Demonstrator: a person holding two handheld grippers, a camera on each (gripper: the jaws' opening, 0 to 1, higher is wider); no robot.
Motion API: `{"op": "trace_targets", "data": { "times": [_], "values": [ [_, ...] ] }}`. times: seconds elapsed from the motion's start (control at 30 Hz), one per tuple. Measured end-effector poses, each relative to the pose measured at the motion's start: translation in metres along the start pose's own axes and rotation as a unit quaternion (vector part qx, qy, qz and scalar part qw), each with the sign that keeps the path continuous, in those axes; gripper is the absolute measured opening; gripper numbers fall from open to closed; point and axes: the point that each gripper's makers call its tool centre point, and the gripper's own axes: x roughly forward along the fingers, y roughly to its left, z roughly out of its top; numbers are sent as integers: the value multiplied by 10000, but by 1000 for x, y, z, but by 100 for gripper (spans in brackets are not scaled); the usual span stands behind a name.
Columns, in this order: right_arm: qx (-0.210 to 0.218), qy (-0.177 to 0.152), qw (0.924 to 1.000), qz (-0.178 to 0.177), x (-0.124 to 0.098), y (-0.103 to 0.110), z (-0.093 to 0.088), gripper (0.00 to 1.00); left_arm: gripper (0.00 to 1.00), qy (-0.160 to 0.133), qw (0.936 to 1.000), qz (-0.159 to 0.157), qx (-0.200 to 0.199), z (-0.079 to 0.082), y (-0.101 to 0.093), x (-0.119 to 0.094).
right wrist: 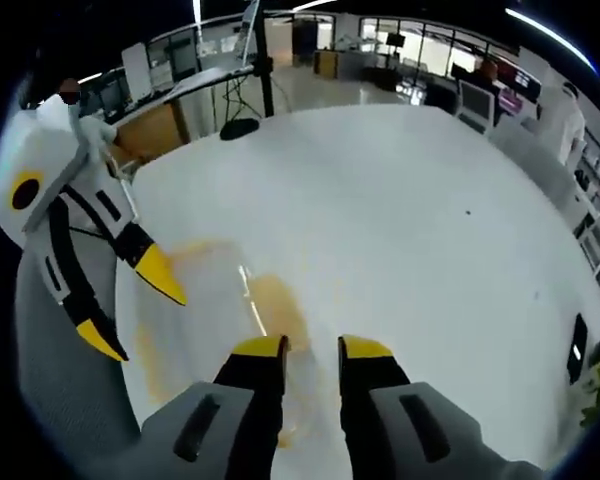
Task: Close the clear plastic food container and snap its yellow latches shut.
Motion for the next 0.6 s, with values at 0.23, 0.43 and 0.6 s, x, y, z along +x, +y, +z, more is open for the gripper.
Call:
{"op": "trace_targets", "data": {
  "times": [0.23,0.43,0.6],
  "values": [
    [-288,-27,9970,713,-2,26,3,26,41,-18,9999,-7,127,2,-2,2],
    [-757,171,9912,1077,3,43,-5,35,41,-50,9995,28,327,3,-2,6],
    [-1013,348,9839,1433,7,53,-10,44,41,-115,9979,106,628,3,-2,9]
  ]
}}
